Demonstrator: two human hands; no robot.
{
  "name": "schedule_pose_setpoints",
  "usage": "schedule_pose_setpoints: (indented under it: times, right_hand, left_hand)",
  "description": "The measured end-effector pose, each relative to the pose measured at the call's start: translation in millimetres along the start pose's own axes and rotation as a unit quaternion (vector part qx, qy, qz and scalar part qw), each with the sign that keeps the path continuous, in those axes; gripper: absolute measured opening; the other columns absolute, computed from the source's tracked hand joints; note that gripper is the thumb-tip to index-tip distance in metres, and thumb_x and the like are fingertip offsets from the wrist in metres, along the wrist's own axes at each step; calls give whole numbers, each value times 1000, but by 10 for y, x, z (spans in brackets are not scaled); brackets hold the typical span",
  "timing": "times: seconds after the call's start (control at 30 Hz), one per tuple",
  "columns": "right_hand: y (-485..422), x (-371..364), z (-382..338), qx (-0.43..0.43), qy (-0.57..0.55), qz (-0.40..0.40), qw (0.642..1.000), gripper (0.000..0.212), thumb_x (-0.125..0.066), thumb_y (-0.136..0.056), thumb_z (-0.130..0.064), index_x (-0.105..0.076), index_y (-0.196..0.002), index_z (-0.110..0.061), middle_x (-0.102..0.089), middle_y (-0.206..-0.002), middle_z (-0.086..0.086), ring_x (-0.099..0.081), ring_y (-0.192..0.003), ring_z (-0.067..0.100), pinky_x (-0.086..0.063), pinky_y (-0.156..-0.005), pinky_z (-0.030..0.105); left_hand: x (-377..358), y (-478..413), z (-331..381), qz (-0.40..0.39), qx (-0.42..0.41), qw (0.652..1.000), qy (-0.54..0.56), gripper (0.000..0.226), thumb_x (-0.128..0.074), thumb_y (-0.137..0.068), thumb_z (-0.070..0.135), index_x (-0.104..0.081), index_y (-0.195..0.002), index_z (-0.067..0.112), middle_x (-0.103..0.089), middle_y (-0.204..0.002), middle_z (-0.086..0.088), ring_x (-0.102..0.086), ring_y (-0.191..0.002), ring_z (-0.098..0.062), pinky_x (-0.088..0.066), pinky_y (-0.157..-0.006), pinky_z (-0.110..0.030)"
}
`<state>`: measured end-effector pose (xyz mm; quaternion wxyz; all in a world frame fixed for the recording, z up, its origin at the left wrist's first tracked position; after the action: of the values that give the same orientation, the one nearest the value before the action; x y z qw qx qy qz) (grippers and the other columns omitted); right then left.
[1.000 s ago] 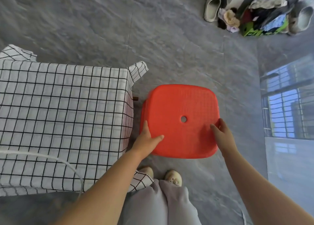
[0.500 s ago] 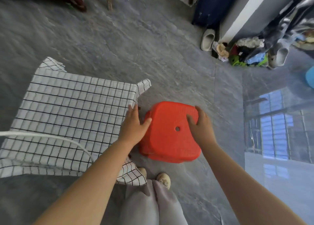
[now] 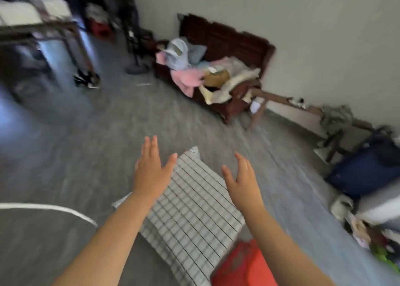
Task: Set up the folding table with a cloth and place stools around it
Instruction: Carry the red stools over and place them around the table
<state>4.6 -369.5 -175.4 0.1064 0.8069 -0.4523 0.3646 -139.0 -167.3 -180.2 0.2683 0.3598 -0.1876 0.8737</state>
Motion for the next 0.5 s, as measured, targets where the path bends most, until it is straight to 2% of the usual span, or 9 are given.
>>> schedule_pose_setpoints:
  times: [0.13,0.27,0.4,0.5]
  right_hand:
    - [87,-904,-1312,86,-13,-62,994,63,-46,-95,-45,-27,-148,-17,-29,-153,-3,-26,-140,13,-23,-112,28]
    - [295,-1978,-2559,155,-16,-104,982,64,-51,-93,-41,-31,-146,-9,-34,-151,6,-28,-140,19,-21,-114,30]
    - [688,-3165,-3792,223,-32,-174,958,64,-55,-92,-37,-34,-144,-6,-38,-148,10,-32,-139,23,-23,-113,31]
    - [1021,-3940,-4598,279,-37,-226,933,59,-58,-92,-35,-41,-139,-4,-44,-144,13,-37,-136,26,-26,-113,33]
  left_hand:
    - [1261,81,-961,82,50,995,-20,81,-43,-92,55,-4,-152,19,2,-161,-1,-4,-147,-17,-13,-115,-46]
    - [2528,304,-2107,131,106,982,-84,86,-45,-88,60,-2,-152,20,1,-161,0,-5,-147,-22,-17,-115,-47]
    - [3721,632,-3122,156,148,956,-199,84,-45,-87,63,-8,-152,23,-4,-161,-3,-12,-146,-28,-24,-112,-48]
    - [4407,926,-3805,172,199,933,-246,84,-44,-86,64,-9,-152,24,-10,-160,-6,-18,-144,-30,-30,-110,-47]
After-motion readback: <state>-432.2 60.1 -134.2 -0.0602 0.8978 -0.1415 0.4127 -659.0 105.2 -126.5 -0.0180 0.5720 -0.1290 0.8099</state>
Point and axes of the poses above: each hand's wrist, its own y-axis away from the middle knuckle, its own x-axis out of the back of the hand, z = x × y, the point moved 8 cm from there along -y, towards the middle knuckle
